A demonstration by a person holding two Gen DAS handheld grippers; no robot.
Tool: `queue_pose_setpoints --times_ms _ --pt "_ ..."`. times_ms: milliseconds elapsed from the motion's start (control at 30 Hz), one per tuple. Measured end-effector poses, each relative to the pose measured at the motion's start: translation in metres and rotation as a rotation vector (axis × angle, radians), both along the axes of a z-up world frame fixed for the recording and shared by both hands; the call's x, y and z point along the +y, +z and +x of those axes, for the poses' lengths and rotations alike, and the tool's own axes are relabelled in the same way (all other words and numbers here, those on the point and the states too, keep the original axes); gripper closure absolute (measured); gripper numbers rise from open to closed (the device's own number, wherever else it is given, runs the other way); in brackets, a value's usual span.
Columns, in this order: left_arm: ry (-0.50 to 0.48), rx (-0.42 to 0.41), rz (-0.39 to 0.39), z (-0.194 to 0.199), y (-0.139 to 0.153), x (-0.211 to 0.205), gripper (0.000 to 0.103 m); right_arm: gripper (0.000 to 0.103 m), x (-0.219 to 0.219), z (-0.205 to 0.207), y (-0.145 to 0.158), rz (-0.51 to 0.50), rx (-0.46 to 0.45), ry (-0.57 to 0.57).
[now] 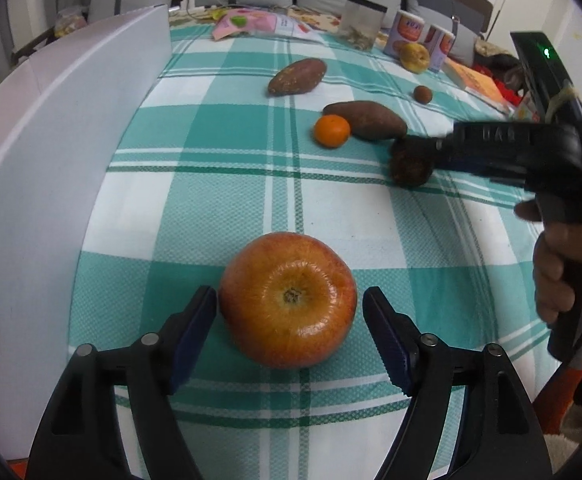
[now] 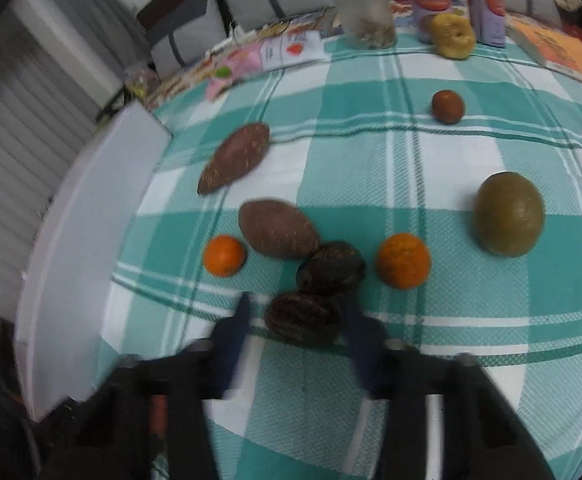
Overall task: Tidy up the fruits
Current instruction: 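Grasp the dark round fruit with the right gripper while the left gripper lifts the apple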
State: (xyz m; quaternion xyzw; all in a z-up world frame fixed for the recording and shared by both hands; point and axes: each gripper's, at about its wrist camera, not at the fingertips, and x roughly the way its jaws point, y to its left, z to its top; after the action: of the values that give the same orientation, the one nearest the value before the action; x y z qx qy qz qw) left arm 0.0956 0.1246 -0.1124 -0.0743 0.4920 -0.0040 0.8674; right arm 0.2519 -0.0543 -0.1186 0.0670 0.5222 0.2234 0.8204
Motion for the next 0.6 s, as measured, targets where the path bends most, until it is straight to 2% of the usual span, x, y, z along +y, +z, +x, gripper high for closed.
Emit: queue_pose_setpoints --times_ms 100,200,267,333,467,600 --pt "0.014 -0.001 -0.034 -0.005 -0.001 0.008 0.024 0.068 0.002 -0.02 0.002 -0.008 -0.013 0.078" --pt "0.019 0.008 -0.08 -0.008 -0.004 0.014 0.024 0.068 0.009 -0.044 -0.001 -0.023 0.022 0.21" --pt "0.01 0.016 -0.092 -0.012 -0.004 0.015 0.024 0.068 0.01 -0.056 -0.006 -0.051 0.046 0.256" --pt "0.002 0.014 -0.106 -0.016 -0.002 0.016 0.024 0.067 0.003 -0.062 -0.008 -0.06 0.067 0.255" --pt "-0.017 0.006 -0.103 -0.017 0.002 0.014 0.024 0.057 -0.007 -0.054 0.001 -0.069 0.06 0.192" --pt "-0.025 0.028 -0.028 -0.008 -0.002 0.004 0.024 0.054 0.02 -0.032 0.003 -0.119 0.032 0.209"
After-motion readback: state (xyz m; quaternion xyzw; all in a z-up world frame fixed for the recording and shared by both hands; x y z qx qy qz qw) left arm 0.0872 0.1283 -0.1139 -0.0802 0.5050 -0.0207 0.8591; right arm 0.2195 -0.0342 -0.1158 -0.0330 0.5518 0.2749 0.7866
